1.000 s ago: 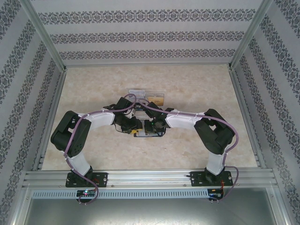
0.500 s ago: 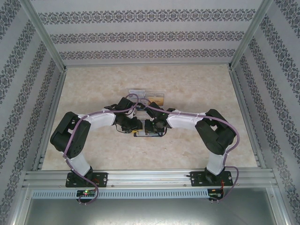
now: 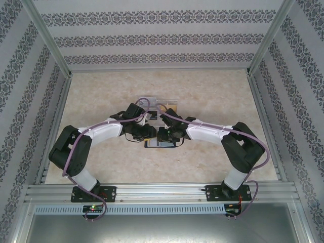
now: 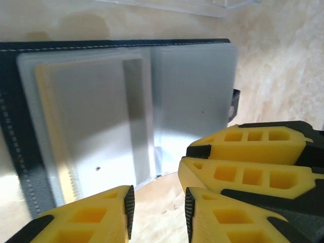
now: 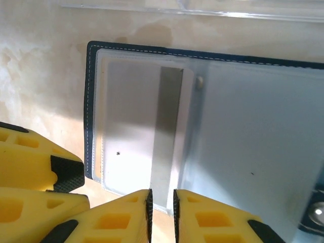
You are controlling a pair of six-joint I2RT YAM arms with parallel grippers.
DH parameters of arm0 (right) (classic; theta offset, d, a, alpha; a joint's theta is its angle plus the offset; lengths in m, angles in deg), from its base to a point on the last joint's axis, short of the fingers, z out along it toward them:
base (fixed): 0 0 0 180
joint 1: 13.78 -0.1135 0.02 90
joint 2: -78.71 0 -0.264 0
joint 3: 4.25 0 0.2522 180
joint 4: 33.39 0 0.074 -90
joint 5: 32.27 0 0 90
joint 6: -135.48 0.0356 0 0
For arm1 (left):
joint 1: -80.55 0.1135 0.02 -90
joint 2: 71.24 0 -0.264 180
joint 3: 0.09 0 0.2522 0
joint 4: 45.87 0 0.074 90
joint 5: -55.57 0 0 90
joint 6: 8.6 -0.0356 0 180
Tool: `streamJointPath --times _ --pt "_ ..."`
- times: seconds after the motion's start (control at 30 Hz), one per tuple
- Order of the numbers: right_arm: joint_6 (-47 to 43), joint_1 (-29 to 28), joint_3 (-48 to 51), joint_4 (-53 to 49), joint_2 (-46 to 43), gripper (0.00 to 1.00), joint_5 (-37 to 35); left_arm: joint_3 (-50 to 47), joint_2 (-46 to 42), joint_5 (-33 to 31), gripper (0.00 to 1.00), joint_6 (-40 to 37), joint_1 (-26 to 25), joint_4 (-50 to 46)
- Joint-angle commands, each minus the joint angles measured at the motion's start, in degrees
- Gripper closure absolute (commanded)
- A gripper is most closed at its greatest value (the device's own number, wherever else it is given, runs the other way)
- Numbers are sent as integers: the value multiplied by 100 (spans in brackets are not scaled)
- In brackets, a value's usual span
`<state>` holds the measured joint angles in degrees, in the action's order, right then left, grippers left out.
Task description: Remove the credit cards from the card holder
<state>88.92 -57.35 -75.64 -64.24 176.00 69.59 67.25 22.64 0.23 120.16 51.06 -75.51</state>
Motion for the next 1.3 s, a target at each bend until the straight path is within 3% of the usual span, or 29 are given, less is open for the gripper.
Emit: streamJointPath --times 0.0,0.13,0.27,0.37,0.6,0.83,1.27 --pt "107 84 213 43 -434 77 -200 22 124 302 64 67 -169 281" --pt "128 145 520 -4 -957 73 -524 176 218 342 62 138 -274 321" --pt "0 191 626 -78 -1154 67 -577 244 176 -455 56 219 -278 -133" --pt "-128 132 465 -151 -949 65 -415 119 74 -947 56 344 -218 -354" --pt "-213 -196 -159 -256 -33 64 -237 -263 -63 -1043 60 581 -60 -274" --pt "-103 -234 -437 -352 601 70 -207 -256 138 -934 61 642 -56 -262" --pt "-11 -169 -392 -536 939 84 -395 -240 208 -698 65 655 -56 -102"
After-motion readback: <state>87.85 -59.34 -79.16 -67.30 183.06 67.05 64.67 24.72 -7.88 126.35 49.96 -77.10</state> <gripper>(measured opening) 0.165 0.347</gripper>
